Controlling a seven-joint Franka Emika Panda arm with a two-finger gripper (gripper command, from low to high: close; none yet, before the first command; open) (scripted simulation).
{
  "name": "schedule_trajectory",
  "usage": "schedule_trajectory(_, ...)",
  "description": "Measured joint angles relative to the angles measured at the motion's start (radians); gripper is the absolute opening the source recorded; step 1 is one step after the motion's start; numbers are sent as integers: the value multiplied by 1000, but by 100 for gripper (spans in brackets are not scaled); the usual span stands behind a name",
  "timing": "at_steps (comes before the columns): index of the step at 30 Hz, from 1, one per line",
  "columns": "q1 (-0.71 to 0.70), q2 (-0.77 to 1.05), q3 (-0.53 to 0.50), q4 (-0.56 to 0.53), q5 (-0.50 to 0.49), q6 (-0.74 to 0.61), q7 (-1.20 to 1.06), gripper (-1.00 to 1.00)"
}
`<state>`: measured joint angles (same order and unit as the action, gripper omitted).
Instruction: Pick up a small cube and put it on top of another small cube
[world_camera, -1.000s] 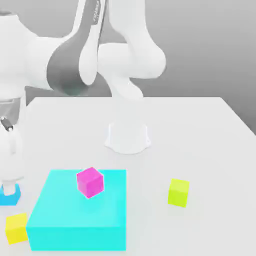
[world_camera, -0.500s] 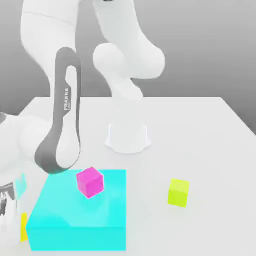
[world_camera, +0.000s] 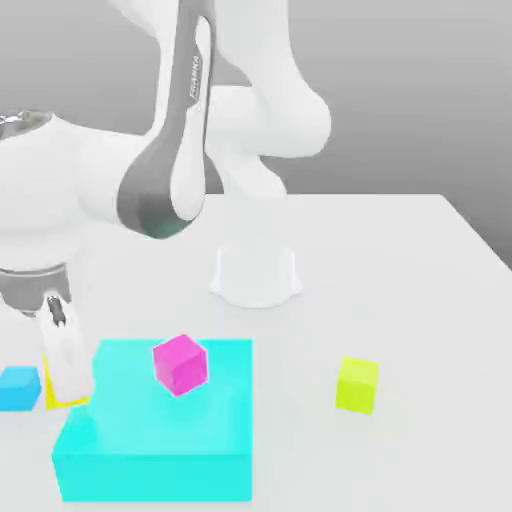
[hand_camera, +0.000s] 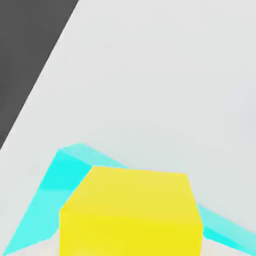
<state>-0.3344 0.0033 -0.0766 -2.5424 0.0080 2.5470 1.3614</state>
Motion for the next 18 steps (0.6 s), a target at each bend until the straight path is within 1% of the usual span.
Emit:
schedule_trajectory(9, 77, -327, 49, -190, -15, -138, -90, -100)
schedule_trajectory(11, 86, -326, 55, -219, -14, -108, -102, -100)
schedule_trajectory(14, 88, -242, 57, -248, -13, 6, -106, -100)
schedule_trajectory(15, 88, -210, 57, -257, -13, 46, -107, 100)
schedule_trajectory(18, 88, -210, 57, -257, -13, 46, -107, 100)
